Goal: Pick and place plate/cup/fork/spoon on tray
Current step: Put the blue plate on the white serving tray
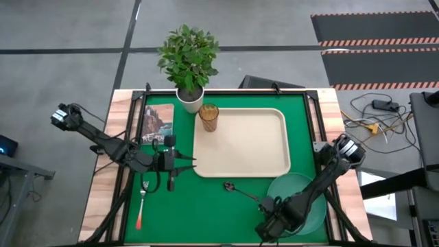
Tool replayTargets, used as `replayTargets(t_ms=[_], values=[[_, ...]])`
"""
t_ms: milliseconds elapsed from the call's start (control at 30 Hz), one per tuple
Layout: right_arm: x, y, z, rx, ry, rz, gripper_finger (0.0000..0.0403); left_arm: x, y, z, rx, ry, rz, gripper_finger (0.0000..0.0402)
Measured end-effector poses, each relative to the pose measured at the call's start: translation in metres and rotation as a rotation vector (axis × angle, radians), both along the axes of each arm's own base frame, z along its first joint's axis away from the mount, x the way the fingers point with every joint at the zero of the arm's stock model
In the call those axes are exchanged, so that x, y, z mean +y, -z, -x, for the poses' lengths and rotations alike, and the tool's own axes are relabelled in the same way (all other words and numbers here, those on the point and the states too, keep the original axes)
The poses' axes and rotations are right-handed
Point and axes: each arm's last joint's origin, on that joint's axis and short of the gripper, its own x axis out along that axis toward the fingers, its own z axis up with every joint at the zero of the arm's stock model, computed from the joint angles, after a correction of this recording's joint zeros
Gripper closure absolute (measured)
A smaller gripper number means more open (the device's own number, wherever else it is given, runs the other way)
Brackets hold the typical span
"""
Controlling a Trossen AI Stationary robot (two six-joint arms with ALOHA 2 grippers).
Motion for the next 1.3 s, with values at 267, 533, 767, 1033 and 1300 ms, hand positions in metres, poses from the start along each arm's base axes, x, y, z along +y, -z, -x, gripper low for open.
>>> replayTargets(t_ms=[267, 533, 767, 1033, 1300], values=[[-0.006, -0.001, 0.002, 0.02, 0.039, 0.051, 0.0328, 0.0, 0.0, 0.0, -0.001, 0.0, 0.001, 0.0319], [-0.007, 0.006, -0.001, 0.006, 0.033, 0.11, 0.0247, 0.0, 0.0, 0.0, -0.001, -0.001, 0.002, 0.0319], [-0.005, 0.021, -0.003, 0.037, 0.053, 0.136, 0.025, 0.0, 0.0, 0.0, -0.001, -0.002, 0.002, 0.0319], [-0.006, 0.025, -0.006, 0.047, 0.063, 0.145, 0.0315, 0.0, 0.0, 0.0, 0.001, -0.002, 0.002, 0.0319], [-0.008, 0.025, -0.008, 0.046, 0.071, 0.143, 0.039, 0.0, 0.0, 0.0, 0.0, -0.002, 0.002, 0.0319]])
